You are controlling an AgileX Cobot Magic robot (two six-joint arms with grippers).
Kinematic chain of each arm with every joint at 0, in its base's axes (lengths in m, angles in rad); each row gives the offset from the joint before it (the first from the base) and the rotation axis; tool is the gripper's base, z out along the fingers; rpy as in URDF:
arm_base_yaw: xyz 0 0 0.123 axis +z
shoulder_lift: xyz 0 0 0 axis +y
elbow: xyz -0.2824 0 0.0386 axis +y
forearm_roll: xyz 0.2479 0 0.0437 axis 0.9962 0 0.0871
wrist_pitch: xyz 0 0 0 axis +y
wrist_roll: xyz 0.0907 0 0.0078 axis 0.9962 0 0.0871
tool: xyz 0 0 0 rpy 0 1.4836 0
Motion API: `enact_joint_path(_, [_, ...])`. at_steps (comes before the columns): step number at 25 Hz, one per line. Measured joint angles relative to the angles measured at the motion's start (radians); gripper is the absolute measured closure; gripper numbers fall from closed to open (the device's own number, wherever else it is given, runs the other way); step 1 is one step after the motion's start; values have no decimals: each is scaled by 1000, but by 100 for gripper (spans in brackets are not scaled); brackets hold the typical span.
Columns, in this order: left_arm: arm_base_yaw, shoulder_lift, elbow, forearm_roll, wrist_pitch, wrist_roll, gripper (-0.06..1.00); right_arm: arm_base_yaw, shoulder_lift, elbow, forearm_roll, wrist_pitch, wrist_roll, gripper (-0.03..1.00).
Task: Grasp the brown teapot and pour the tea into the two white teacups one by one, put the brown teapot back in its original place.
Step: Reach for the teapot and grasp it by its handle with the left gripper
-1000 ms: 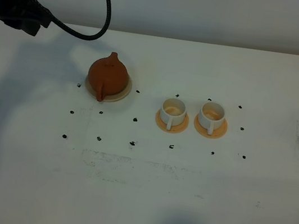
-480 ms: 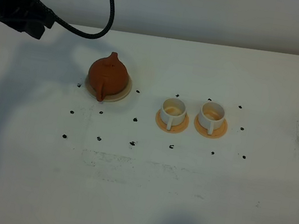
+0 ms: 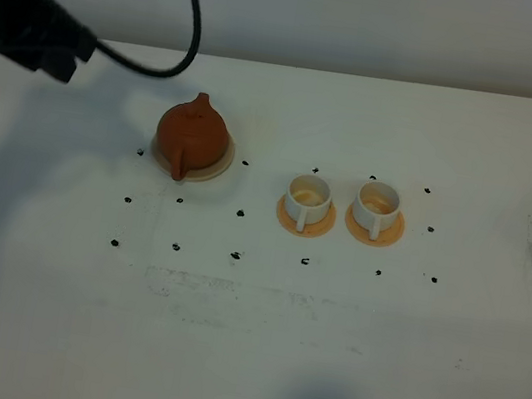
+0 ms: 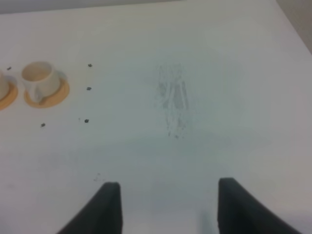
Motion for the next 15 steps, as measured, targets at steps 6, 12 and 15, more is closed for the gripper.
enact_joint_path(6, [-11, -160, 250, 10, -228, -68, 62, 0, 0, 0, 1, 0, 0, 50])
enact_joint_path(12, [-30, -82, 286, -69, -356, -205, 63, 0, 0, 0, 1, 0, 0, 50])
enact_joint_path(15, [-75, -12, 286, -97, -408, -215, 63, 0, 0, 0, 1, 0, 0, 50])
